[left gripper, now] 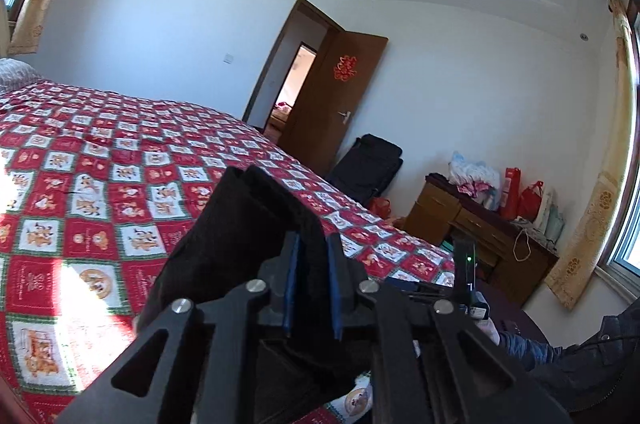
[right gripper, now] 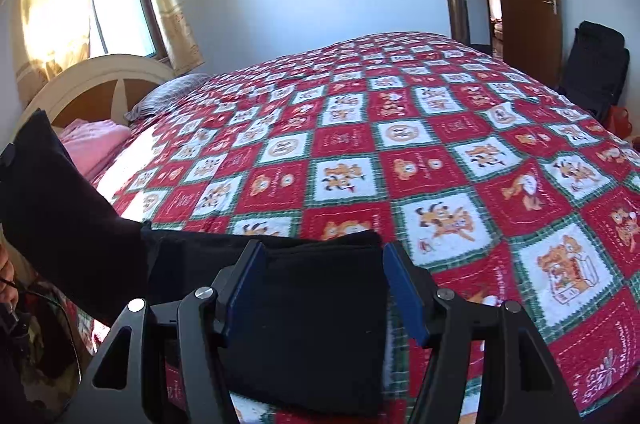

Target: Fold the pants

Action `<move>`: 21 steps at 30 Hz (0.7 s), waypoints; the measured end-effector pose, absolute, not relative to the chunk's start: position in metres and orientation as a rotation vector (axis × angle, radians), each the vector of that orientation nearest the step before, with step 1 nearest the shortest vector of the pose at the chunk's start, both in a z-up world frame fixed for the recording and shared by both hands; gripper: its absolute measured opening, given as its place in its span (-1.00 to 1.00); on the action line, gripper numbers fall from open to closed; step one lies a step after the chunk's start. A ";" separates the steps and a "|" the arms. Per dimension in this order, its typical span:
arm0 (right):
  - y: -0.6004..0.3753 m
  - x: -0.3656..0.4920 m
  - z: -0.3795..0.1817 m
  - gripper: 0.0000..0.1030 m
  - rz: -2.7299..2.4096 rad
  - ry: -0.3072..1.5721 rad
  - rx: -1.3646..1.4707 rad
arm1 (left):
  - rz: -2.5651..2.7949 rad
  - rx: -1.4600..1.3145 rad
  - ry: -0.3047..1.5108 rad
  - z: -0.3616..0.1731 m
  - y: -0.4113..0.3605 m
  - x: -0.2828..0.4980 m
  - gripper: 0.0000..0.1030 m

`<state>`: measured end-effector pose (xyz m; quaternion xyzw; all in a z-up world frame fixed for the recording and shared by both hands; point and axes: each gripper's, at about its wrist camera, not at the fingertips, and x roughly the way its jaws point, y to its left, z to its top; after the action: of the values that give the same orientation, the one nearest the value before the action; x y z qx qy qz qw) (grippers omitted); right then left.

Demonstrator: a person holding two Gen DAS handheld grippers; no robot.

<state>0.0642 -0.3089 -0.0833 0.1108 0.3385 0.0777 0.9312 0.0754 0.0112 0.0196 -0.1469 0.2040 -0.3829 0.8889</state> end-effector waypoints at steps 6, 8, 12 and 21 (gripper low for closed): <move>-0.327 0.068 -0.098 0.24 0.117 0.719 0.240 | -0.886 -0.206 0.537 0.002 -0.054 0.090 -0.90; -0.331 0.070 -0.103 0.24 0.121 0.736 0.272 | -0.895 -0.182 0.576 -0.008 -0.068 0.091 -0.90; -0.327 0.071 -0.107 0.24 0.230 0.763 0.346 | -0.862 -0.161 0.571 -0.014 -0.066 0.084 -0.90; -0.256 0.071 -0.113 0.25 0.549 0.878 0.375 | -0.554 -0.108 0.534 -0.037 -0.007 0.073 0.39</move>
<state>0.0712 -0.2561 -0.1128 0.1781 0.4170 0.2610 0.8522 0.0729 -0.0067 -0.0367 -0.0528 0.2605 -0.2702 0.9254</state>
